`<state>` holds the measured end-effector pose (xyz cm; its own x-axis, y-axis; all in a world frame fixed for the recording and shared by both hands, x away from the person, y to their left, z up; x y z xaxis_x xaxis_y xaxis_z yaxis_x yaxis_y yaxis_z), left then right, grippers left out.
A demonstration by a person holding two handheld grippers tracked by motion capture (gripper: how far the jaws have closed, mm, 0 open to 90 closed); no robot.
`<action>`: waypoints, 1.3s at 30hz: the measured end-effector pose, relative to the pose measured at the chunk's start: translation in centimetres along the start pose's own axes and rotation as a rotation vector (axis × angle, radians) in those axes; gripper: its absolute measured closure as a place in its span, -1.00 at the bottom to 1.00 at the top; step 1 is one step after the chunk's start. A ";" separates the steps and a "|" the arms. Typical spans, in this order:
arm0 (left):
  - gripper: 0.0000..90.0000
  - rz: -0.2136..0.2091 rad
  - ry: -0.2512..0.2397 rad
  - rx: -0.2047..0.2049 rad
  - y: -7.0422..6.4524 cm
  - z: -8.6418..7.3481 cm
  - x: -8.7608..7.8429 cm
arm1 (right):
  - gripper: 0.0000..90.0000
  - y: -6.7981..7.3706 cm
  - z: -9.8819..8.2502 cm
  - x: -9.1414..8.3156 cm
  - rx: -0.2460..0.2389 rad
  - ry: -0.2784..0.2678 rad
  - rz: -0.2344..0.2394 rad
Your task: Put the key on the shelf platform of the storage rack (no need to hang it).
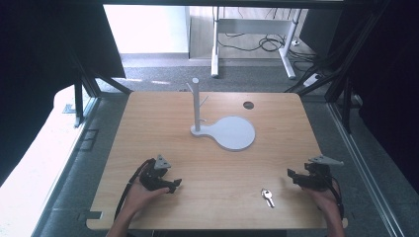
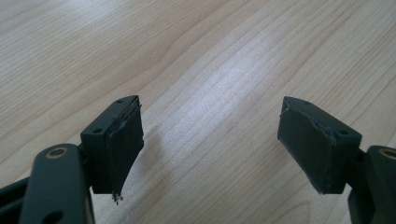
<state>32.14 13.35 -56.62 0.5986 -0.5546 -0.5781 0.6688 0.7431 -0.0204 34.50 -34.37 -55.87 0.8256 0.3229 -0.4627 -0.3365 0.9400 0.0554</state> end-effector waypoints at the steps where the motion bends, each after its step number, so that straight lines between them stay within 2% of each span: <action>1: -0.50 0.000 -0.001 0.002 0.1 0.0 -0.1 | -0.48 0.1 0.0 0.1 -0.003 0.004 0.000; 4: -0.50 0.005 -0.011 -0.004 0.1 0.2 -0.3 | -0.43 0.3 0.0 0.0 -0.006 0.008 -0.006; 7: -0.50 0.001 -0.012 -0.001 0.1 0.2 -0.3 | -0.36 0.3 0.0 -0.1 0.023 0.014 0.005; 15: -0.49 -0.001 -0.001 0.001 0.0 0.1 -0.1 | -0.33 0.4 0.1 -0.1 0.004 0.015 0.018; 23: -0.50 -0.008 0.002 0.005 -0.3 0.1 0.0 | -0.30 0.4 0.1 -0.2 0.014 0.026 0.027; 27: -0.50 -0.010 0.005 0.010 -0.6 0.1 0.1 | -0.28 0.4 0.0 -0.1 -0.009 0.032 0.027; 28: -0.50 -0.011 0.003 0.012 -0.6 0.2 0.1 | -0.28 0.5 -0.1 0.0 -0.036 0.046 0.023; 39: -0.50 -0.013 -0.001 0.017 -0.8 0.3 0.0 | -0.27 0.9 0.1 0.0 -0.042 0.049 0.036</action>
<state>31.76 12.69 -56.36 0.5907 -0.5644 -0.5767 0.6835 0.7298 -0.0141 34.23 -33.51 -55.75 0.7901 0.3496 -0.5035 -0.3853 0.9221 0.0358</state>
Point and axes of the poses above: each handheld gripper's, and its own axes: x roughly forward along the jaws, z roughly out of its top, y roughly to its left, the point moved 6 cm from there along x, roughly forward along the jaws, and after that the axes turned 15 degrees about -y, right-handed, at the moved point
